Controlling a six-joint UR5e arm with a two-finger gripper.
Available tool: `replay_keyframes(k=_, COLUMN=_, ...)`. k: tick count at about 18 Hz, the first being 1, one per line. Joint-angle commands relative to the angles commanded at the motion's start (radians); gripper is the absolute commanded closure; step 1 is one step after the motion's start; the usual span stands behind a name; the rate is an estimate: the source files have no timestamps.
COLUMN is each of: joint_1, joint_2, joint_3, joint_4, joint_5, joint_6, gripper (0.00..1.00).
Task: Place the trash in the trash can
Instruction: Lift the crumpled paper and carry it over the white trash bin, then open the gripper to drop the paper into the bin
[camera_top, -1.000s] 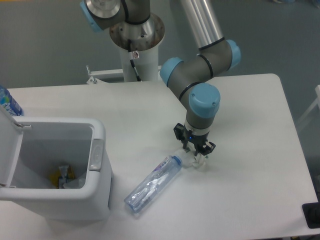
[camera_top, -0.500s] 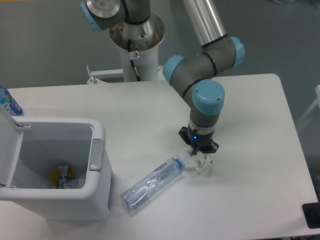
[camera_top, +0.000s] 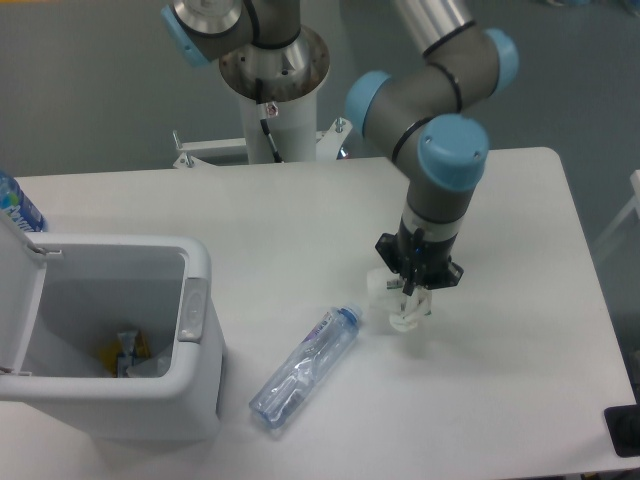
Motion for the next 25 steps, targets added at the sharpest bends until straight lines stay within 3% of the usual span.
replay_keyframes(k=6, joint_1=-0.024, joint_2=0.066, joint_3=0.147, joint_4=-0.103, joint_5=-0.189, joint_6=-0.159, gripper=1.00)
replay_keyframes(k=10, joint_1=-0.112, joint_2=0.147, joint_3=0.178, joint_4=-0.101, joint_5=-0.301, joint_6=-0.307, gripper=1.00)
replay_keyframes(k=14, joint_1=-0.233, joint_2=0.202, joint_3=0.209, joint_4=-0.095, joint_5=-0.316, joint_6=-0.448, gripper=1.00)
replay_keyframes(k=16, joint_1=-0.291, joint_2=0.203, joint_3=0.224, joint_4=-0.088, joint_5=-0.316, joint_6=-0.498, gripper=1.00)
replay_keyframes(k=19, joint_1=-0.363, joint_2=0.190, joint_3=0.212, joint_4=-0.017, joint_5=-0.315, joint_6=-0.566, gripper=1.00)
replay_keyframes(k=23, joint_1=-0.419, joint_2=0.135, joint_3=0.195, joint_4=0.015, joint_5=-0.306, joint_6=-0.575, gripper=1.00)
replay_keyframes(k=25, joint_1=-0.442, joint_2=0.106, joint_3=0.204, joint_4=0.033, joint_5=-0.306, joint_6=-0.572, gripper=0.80)
